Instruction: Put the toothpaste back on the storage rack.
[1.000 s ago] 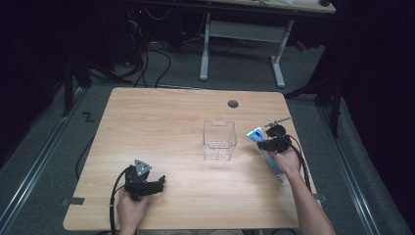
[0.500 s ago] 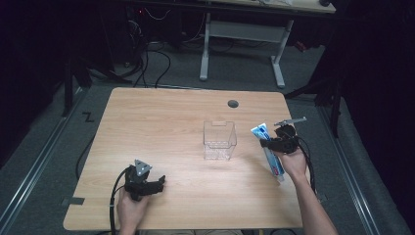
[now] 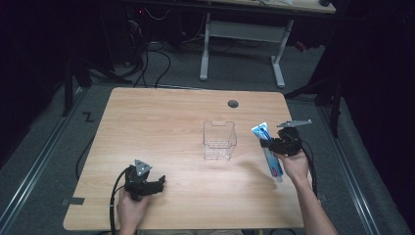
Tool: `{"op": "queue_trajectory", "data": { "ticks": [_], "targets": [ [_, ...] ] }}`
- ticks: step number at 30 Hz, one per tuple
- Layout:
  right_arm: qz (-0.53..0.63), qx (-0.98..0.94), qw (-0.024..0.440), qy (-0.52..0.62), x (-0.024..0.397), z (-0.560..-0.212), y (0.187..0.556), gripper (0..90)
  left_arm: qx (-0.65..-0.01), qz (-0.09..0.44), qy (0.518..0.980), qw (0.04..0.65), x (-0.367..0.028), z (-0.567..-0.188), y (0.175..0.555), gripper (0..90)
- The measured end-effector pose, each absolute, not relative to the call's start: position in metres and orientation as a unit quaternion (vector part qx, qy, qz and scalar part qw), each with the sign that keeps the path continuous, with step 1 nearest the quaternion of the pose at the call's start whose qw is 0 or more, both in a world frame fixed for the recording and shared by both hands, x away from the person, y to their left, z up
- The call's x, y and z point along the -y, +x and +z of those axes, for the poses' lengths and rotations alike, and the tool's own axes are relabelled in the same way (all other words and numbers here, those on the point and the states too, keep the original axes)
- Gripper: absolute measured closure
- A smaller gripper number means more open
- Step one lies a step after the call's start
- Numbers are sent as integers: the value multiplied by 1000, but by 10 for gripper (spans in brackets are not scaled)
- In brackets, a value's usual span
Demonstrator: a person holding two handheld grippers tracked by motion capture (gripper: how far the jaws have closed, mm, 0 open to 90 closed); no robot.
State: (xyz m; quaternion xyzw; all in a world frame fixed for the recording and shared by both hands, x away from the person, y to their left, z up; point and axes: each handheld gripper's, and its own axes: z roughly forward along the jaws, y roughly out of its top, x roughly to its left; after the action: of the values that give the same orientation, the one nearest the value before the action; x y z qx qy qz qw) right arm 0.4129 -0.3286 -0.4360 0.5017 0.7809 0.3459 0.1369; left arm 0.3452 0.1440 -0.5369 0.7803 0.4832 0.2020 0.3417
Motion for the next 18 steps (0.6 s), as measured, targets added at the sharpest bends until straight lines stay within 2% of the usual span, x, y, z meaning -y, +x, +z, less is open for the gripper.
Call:
{"op": "queue_trajectory", "data": {
  "ticks": [18],
  "targets": [
    [375,-782,153,475,317,-422,398,724,-483,202,780,342,-144,-537,345,149]
  ]
}}
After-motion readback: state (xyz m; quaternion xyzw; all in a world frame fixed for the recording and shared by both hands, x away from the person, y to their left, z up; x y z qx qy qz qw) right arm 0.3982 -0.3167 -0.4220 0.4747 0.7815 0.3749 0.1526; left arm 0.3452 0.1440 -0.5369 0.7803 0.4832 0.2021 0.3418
